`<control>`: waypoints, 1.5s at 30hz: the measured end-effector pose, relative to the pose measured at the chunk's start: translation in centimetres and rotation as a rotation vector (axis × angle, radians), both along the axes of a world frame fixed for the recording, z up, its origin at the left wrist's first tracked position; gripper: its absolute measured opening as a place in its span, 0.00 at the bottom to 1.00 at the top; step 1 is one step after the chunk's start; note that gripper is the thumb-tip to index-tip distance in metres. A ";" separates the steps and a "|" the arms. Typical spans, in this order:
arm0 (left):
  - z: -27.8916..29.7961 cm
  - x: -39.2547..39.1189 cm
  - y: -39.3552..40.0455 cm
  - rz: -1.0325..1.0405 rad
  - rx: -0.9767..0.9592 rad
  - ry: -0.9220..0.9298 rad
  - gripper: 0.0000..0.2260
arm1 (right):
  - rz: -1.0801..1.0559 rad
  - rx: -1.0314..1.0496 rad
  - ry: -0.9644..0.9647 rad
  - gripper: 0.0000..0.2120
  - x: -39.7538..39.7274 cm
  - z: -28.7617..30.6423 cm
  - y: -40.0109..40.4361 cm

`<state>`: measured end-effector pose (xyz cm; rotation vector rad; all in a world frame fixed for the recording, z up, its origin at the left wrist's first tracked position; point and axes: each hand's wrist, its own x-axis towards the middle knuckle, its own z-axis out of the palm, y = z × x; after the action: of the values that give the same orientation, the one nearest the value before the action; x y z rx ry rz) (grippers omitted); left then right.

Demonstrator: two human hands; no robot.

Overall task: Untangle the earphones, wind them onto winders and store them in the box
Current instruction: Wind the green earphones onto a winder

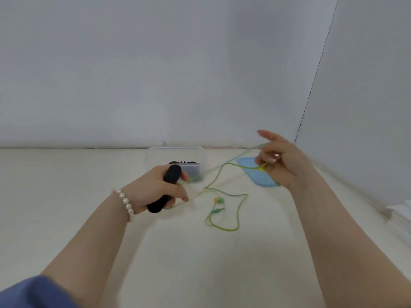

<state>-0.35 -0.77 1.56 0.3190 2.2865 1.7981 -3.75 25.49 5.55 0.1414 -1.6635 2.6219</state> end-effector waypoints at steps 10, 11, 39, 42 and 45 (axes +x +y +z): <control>-1.8 -2.6 -3.1 0.532 0.163 0.014 0.05 | -0.379 -0.547 -0.175 0.15 -3.2 -2.8 7.7; -2.0 -2.9 -3.3 0.594 0.234 0.005 0.05 | -0.374 -0.530 -0.199 0.16 -3.3 -3.0 7.8; 0.6 1.6 4.3 0.192 0.383 0.149 0.04 | 0.456 0.890 0.097 0.06 1.3 -1.0 -4.0; 0.9 0.3 2.4 0.424 0.678 0.090 0.10 | 0.379 0.690 0.003 0.03 0.4 -1.2 -1.6; 0.3 -1.2 -0.5 0.722 0.703 0.078 0.12 | 0.184 0.411 -0.060 0.03 -0.9 -1.8 1.0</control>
<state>-1.52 -1.24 1.85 -0.4105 1.8393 2.9602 -4.66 26.47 3.74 0.2378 -2.2927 2.3805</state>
